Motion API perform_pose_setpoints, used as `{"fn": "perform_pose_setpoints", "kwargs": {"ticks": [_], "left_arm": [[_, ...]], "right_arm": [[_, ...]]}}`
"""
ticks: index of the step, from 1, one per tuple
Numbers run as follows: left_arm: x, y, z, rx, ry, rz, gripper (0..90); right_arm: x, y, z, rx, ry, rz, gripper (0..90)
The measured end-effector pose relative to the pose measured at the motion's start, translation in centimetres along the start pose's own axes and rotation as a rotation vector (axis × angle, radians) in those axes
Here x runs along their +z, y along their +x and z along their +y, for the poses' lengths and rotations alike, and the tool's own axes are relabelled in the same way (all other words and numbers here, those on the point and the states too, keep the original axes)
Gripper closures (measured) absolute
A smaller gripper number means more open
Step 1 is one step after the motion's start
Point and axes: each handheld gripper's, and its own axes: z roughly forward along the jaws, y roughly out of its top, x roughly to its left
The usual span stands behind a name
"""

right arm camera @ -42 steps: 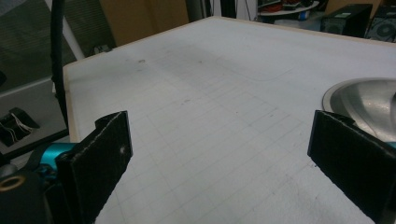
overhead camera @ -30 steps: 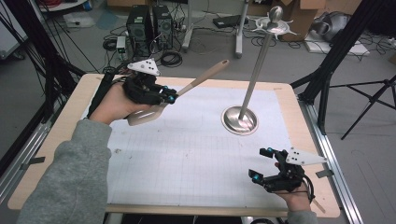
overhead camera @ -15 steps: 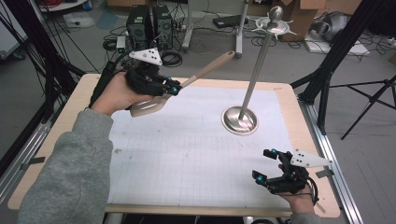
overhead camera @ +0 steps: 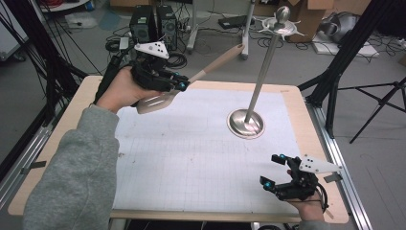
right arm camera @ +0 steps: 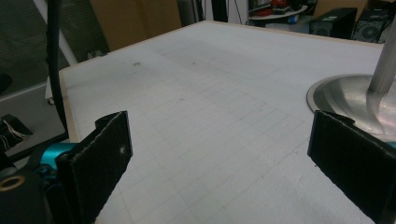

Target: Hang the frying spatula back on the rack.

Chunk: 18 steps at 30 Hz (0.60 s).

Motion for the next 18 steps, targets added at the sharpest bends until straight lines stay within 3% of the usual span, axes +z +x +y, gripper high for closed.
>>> {"fn": "perform_pose_setpoints", "kwargs": {"ticks": [13,18], "left_arm": [[-0.5,-0.5,1.7,-0.003,-0.033,0.021,76.8],[-0.4,-0.9,2.1,-0.004,-0.050,0.010,76.9]], "right_arm": [[-0.4,0.1,0.1,-0.001,-0.016,-0.002,5.5],[-0.4,0.1,0.2,-0.004,-0.022,-0.001,5.5]]}}
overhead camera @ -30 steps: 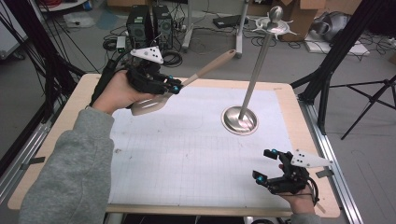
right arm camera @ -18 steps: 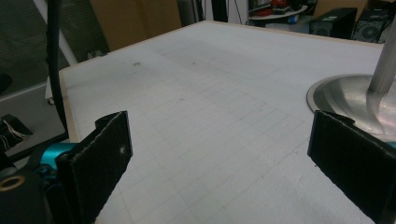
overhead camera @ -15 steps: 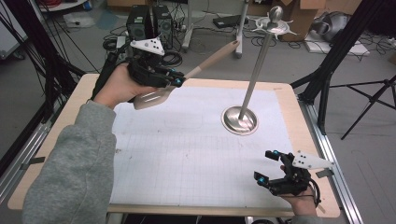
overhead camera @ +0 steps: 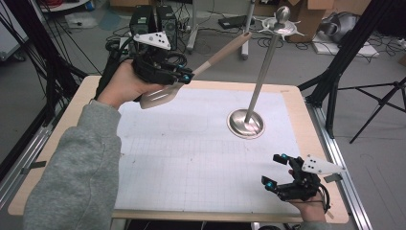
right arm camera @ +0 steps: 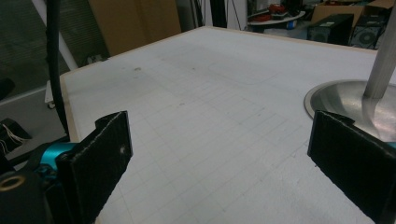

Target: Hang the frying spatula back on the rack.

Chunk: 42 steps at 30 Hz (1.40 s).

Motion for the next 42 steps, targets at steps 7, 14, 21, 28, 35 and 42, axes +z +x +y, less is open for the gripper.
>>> {"fn": "perform_pose_setpoints", "kwargs": {"ticks": [7,14,21,28,35,42], "left_arm": [[0.2,0.0,0.6,-0.006,-0.011,0.011,76.9],[0.5,-0.3,1.1,0.004,-0.025,0.013,76.9],[1.0,-0.3,1.1,0.003,-0.015,0.009,76.9],[0.9,-0.1,1.2,-0.006,-0.025,0.011,76.9],[1.3,-0.2,1.3,0.001,-0.022,0.000,76.8],[2.0,-0.4,1.3,0.004,-0.009,0.000,76.8]], "right_arm": [[0.0,0.1,0.1,0.003,-0.004,-0.001,5.5],[0.0,0.1,0.0,0.002,0.000,0.002,5.5],[-0.1,0.1,0.0,-0.002,-0.004,0.003,5.5],[-0.1,0.2,0.1,-0.003,-0.001,0.010,5.5],[0.0,0.2,0.1,-0.003,0.002,0.012,5.5],[-0.1,0.2,0.1,-0.002,-0.001,0.009,5.5]]}}
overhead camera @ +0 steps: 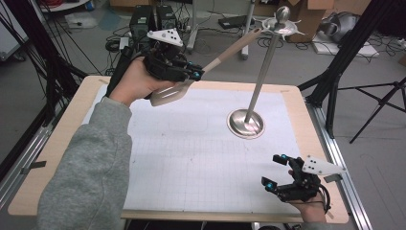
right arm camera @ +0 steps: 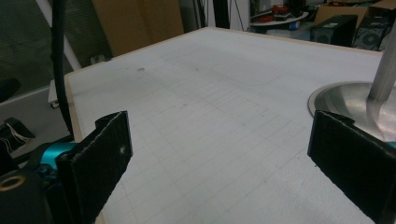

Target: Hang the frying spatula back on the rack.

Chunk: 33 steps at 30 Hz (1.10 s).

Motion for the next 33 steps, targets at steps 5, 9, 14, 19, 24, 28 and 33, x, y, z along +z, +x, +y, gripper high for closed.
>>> {"fn": "perform_pose_setpoints", "kwargs": {"ticks": [5,9,14,19,24,28,33], "left_arm": [[0.3,0.0,0.0,0.000,-0.002,0.000,76.8],[0.5,0.0,0.0,0.001,0.003,0.000,76.8],[1.0,-0.1,-0.1,0.008,0.020,0.004,76.8],[1.8,-0.3,-0.1,0.012,0.040,0.013,76.8],[2.6,-0.3,-0.1,0.003,0.055,0.019,76.8],[3.2,-0.4,-0.1,0.002,0.066,0.019,76.8],[4.1,-0.6,-0.2,0.004,0.085,0.020,76.8]], "right_arm": [[0.0,0.0,0.0,-0.003,0.001,0.000,5.5],[0.0,0.0,0.0,0.001,0.000,-0.002,5.5],[0.1,0.0,-0.1,-0.002,0.004,0.001,5.5],[0.2,0.0,0.0,0.002,0.006,0.004,5.5],[0.1,0.0,0.0,0.001,0.003,0.003,5.5],[0.1,0.0,0.0,-0.001,0.002,0.003,5.5],[0.1,0.0,0.0,0.001,0.003,0.002,5.5]]}}
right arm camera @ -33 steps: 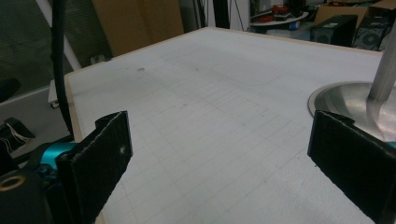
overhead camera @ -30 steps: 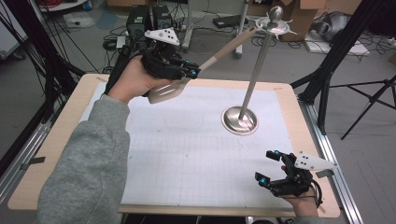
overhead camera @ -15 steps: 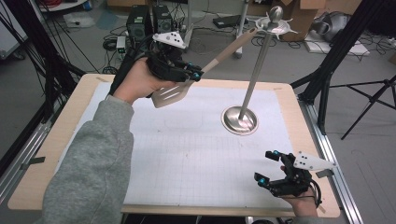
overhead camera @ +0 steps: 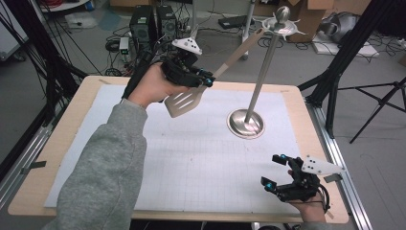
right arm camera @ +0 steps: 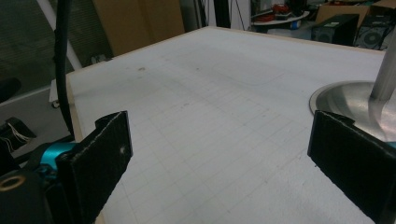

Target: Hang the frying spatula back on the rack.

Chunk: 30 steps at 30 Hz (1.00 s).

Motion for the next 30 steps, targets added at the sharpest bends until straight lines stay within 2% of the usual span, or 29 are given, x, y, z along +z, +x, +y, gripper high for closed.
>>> {"fn": "perform_pose_setpoints", "kwargs": {"ticks": [5,23,30], "left_arm": [[0.8,0.0,0.1,-0.017,0.016,0.013,76.9],[3.3,-0.6,0.4,-0.009,0.060,0.022,76.9],[4.3,-0.8,0.5,-0.011,0.070,0.026,76.9]], "right_arm": [[0.0,0.0,-0.1,0.007,0.001,0.000,5.5],[-0.3,0.1,0.0,0.002,-0.017,0.004,5.5],[-0.1,0.0,-0.1,0.005,-0.005,0.005,5.5]]}}
